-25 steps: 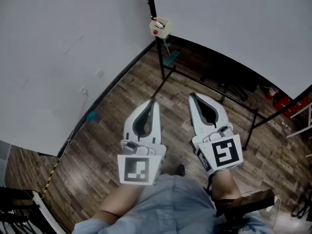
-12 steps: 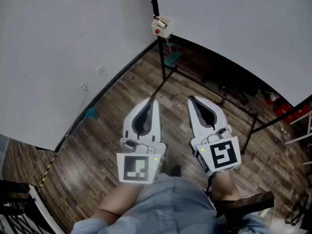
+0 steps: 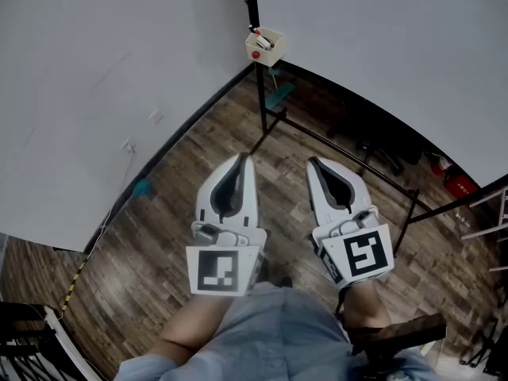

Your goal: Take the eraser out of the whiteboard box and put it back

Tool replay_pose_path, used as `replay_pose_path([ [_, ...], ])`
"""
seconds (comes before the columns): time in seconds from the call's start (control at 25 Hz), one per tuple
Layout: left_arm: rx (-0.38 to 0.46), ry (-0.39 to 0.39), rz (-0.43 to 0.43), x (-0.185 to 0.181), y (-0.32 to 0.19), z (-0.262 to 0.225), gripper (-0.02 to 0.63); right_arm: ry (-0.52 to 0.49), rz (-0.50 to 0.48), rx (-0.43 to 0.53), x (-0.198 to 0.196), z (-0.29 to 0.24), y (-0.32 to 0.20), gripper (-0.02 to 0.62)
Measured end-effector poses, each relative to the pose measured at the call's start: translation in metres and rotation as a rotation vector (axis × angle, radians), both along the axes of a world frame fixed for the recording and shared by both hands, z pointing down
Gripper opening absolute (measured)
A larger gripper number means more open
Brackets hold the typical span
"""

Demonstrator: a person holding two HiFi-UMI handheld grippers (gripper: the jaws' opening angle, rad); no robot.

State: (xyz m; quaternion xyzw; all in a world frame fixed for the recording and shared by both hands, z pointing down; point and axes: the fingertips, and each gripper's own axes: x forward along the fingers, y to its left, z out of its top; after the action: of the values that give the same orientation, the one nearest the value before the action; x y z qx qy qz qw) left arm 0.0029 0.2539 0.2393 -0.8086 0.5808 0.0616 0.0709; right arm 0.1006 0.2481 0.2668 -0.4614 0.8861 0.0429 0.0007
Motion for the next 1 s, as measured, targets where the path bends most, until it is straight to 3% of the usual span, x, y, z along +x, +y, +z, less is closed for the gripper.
replay_pose_path([
  [0.56,-0.009,0.026,0.055,-0.048,-0.126,-0.003,0.003,0.011,0.04,0.018,-0.057,-0.016,-0.134,0.002],
  [1.0,-0.019,0.051,0.093,-0.086,-0.192,-0.001,0.003,0.04,0.078,0.025,-0.093,-0.022,-0.198,0.002],
])
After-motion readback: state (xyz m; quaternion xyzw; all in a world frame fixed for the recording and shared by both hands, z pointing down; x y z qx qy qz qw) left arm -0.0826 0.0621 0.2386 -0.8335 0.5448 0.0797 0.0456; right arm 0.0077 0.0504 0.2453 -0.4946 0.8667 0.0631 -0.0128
